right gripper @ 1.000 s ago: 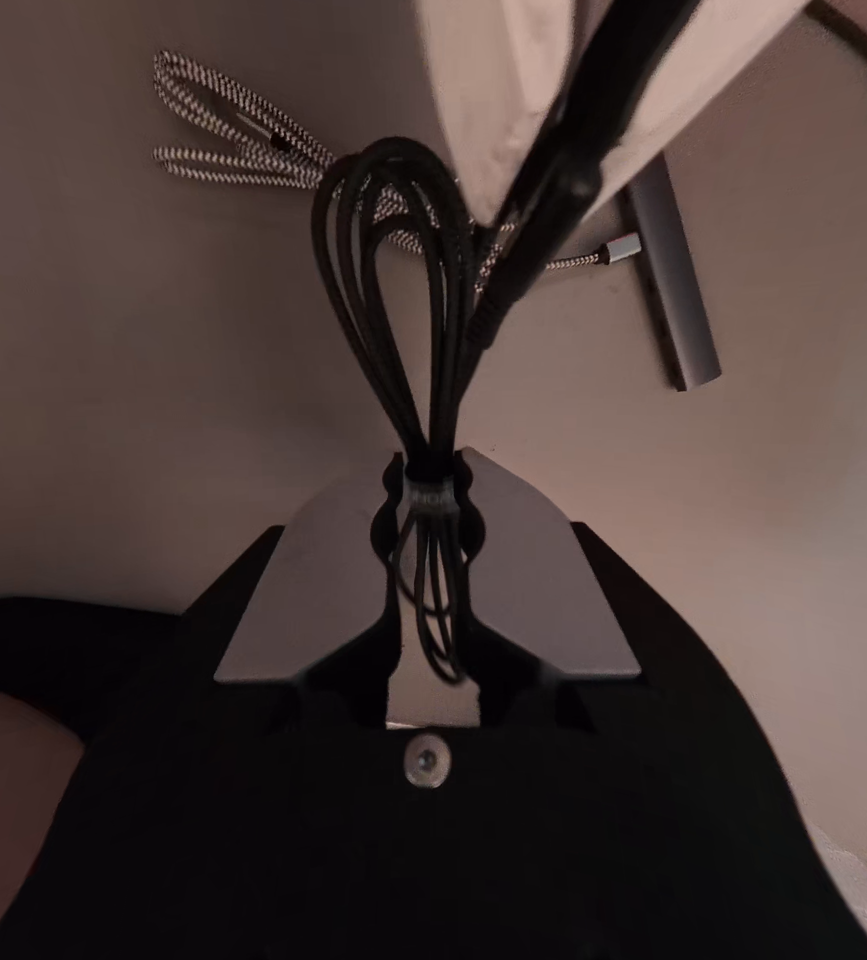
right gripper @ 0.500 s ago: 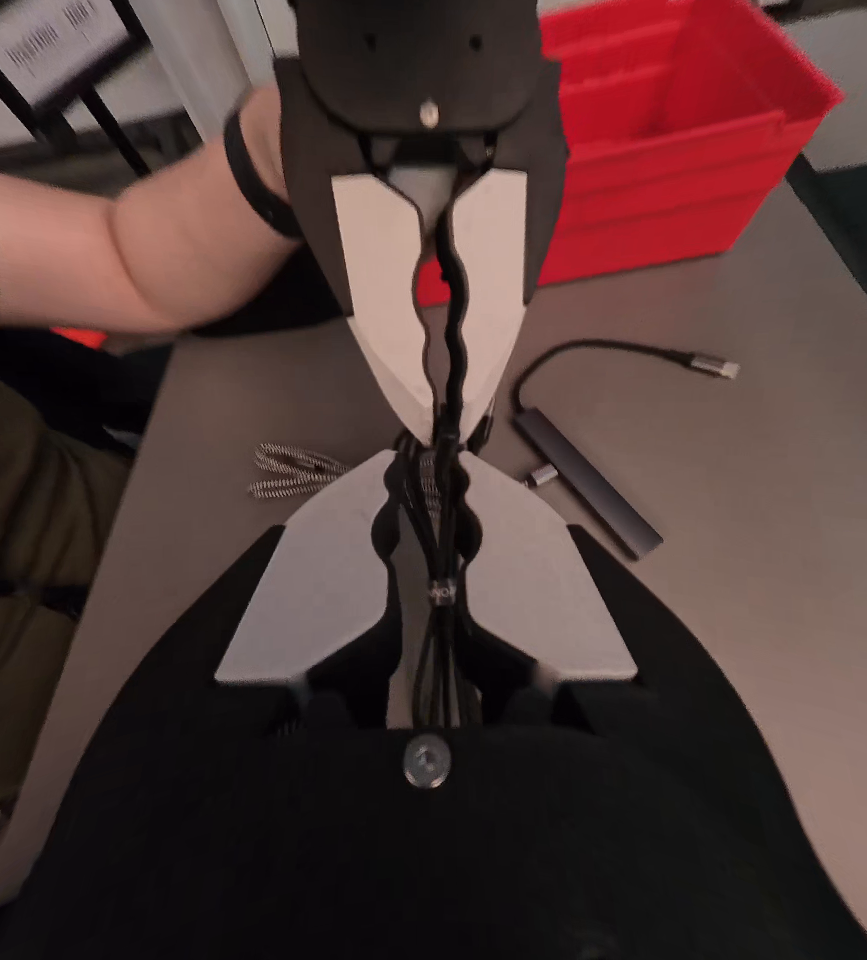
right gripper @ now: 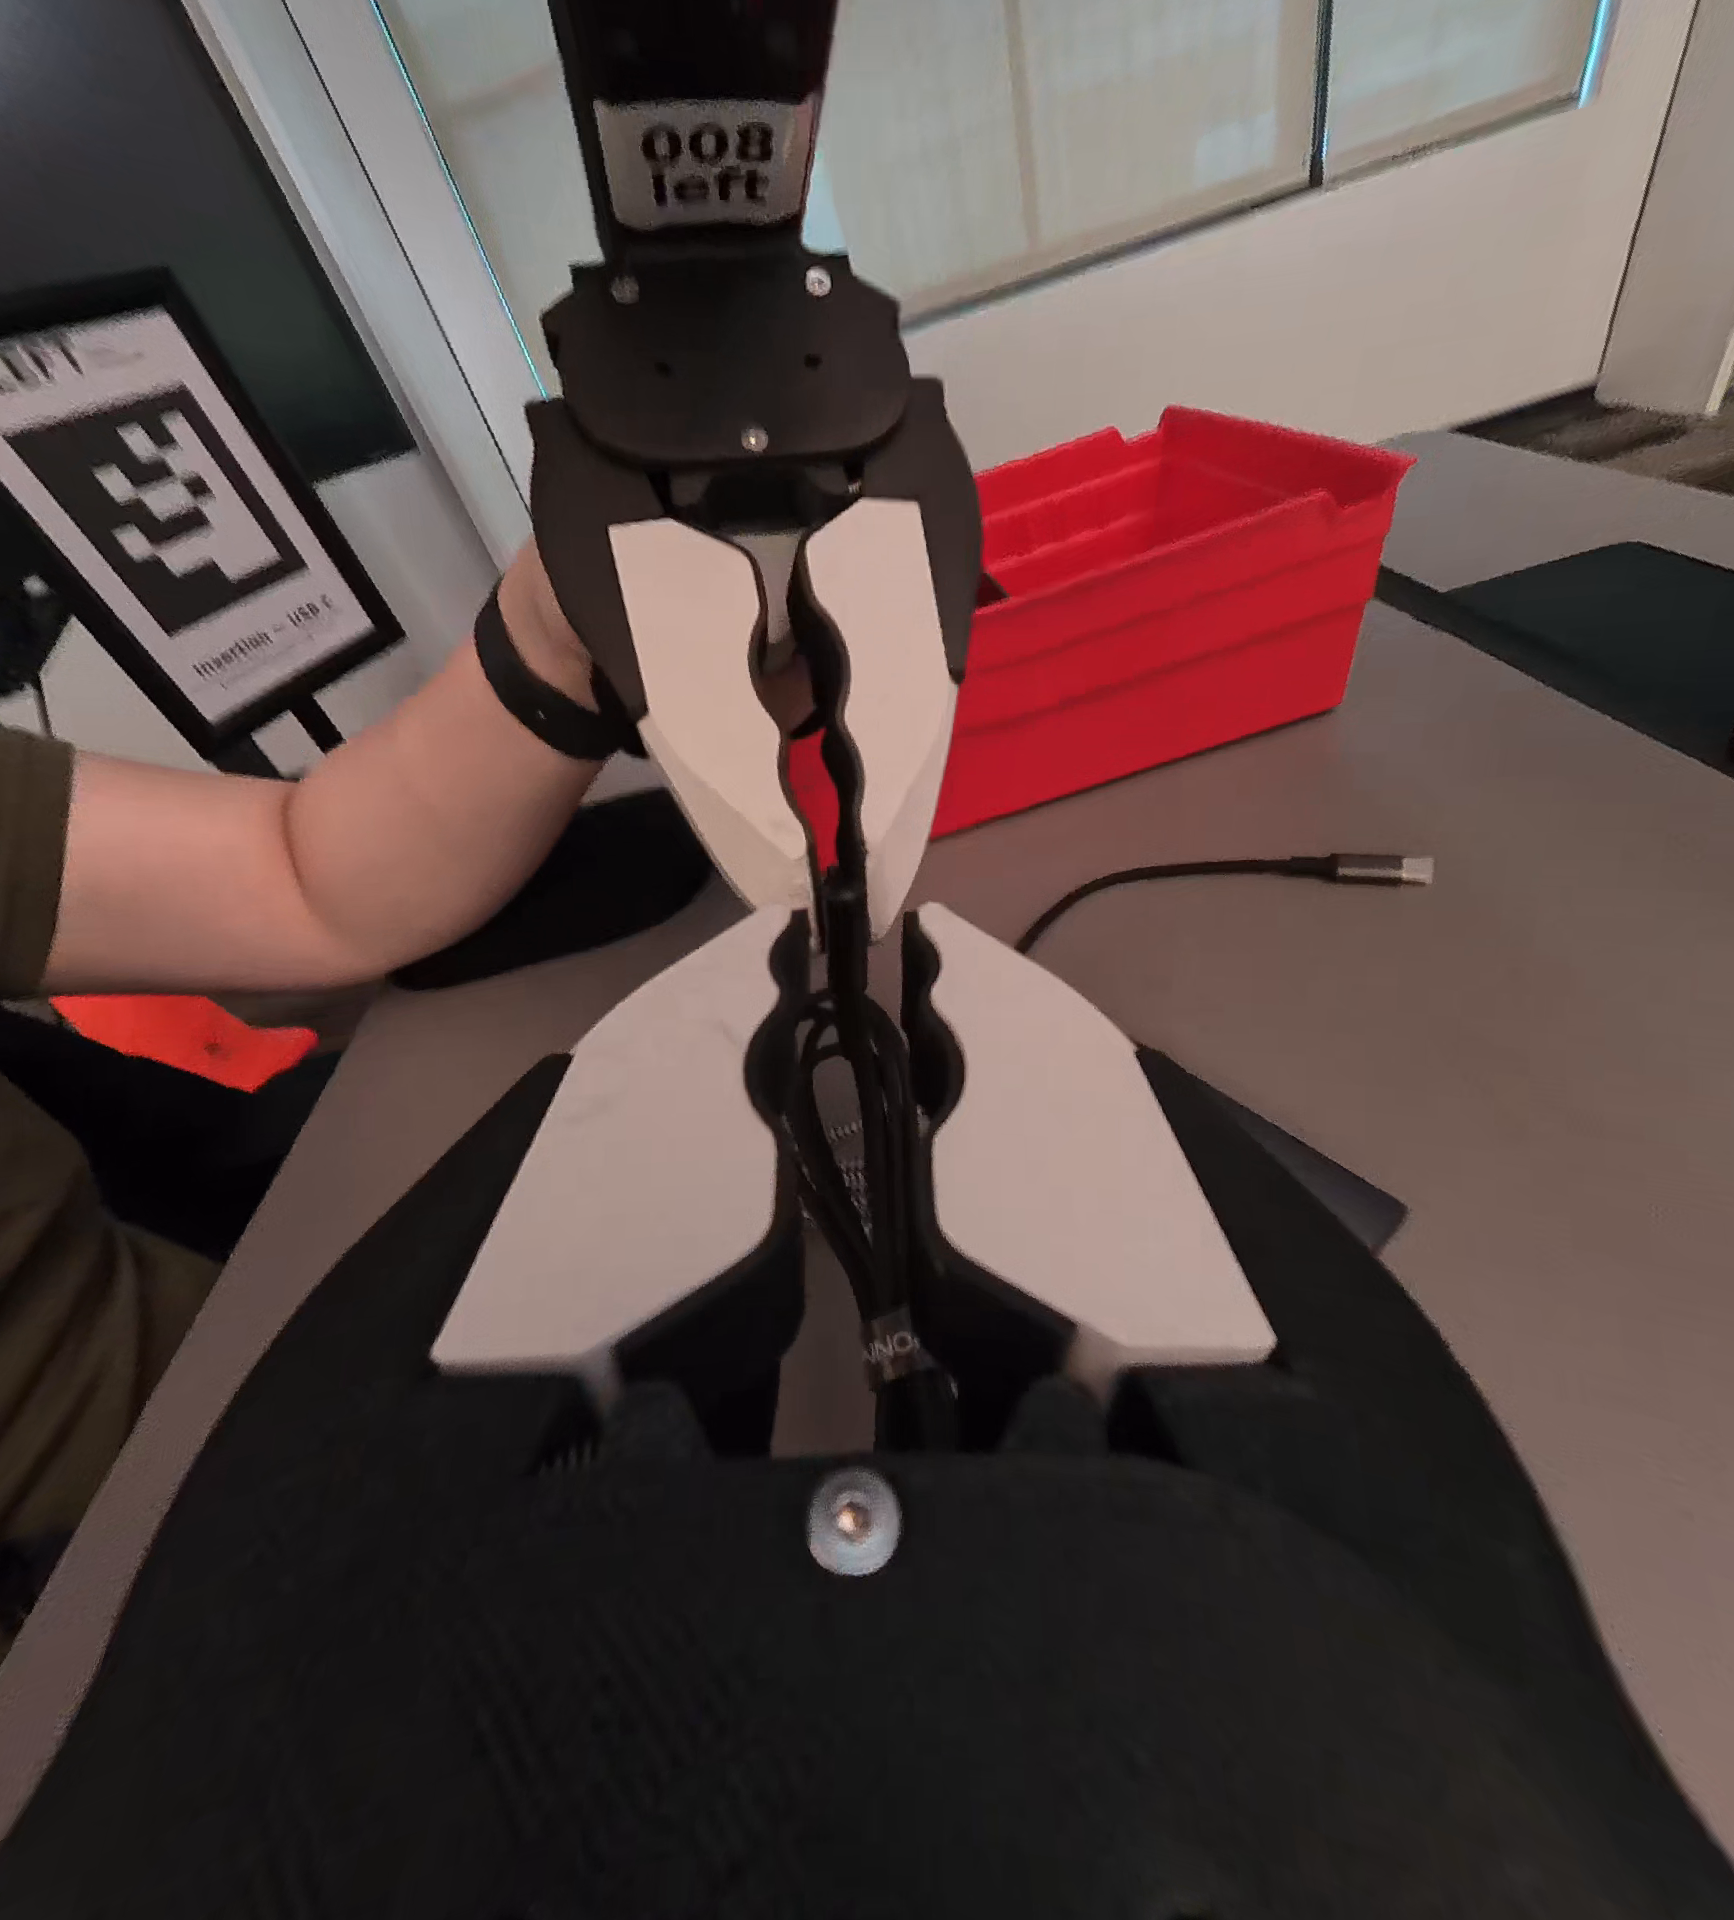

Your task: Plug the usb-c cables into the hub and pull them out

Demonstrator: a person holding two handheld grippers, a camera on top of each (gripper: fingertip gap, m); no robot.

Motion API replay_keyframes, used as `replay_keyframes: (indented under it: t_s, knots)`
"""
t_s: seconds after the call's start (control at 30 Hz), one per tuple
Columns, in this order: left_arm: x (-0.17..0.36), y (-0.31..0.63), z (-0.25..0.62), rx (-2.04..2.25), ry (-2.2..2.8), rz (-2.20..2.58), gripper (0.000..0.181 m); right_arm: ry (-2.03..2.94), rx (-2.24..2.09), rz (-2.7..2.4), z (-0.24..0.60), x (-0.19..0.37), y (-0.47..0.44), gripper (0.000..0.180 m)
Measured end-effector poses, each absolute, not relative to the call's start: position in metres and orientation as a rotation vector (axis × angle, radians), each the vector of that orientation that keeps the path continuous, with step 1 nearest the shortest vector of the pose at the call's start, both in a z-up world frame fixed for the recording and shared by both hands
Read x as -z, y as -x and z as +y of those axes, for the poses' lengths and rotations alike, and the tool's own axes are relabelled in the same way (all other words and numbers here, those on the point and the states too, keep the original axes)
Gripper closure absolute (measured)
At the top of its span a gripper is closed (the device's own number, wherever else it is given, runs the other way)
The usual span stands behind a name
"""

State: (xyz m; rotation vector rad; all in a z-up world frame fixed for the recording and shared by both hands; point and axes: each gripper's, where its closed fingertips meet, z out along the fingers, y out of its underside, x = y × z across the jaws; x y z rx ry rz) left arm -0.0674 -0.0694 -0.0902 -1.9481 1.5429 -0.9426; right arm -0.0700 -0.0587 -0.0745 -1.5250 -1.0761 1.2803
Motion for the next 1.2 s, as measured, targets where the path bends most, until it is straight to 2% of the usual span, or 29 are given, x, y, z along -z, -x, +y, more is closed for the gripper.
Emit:
replay_keyframes:
  t_s: [0.13, 0.47, 0.67, 0.87, 0.93, 1.03, 1.2]
  knots:
    - [0.090, 0.065, -0.071, 0.938, 1.944, 1.546, 0.176, 1.481, -1.410, -1.027, -0.061, 0.070, 0.071, 0.171]
    - [0.091, 0.063, -0.071, 0.927, 1.937, 1.558, 0.176, 1.486, -1.408, -1.082, -0.064, 0.079, 0.073, 0.172]
    - [0.075, 0.080, -0.070, 1.093, 1.958, 1.476, 0.179, 1.432, -1.384, -1.055, -0.062, 0.069, 0.068, 0.172]
    - [0.081, 0.072, -0.072, 1.115, 1.971, 1.489, 0.159, 1.429, -1.381, -1.043, -0.060, 0.070, 0.067, 0.172]
    - [0.079, 0.066, -0.074, 1.151, 1.949, 1.480, 0.162, 1.430, -1.382, -1.047, -0.061, 0.070, 0.068, 0.172]
    - [0.081, 0.065, -0.071, 1.128, 1.944, 1.476, 0.179, 1.428, -1.387, -1.046, -0.061, 0.070, 0.069, 0.172]
    - [0.084, 0.066, -0.070, 1.077, 1.953, 1.493, 0.179, 1.441, -1.420, -1.029, -0.060, 0.074, 0.071, 0.172]
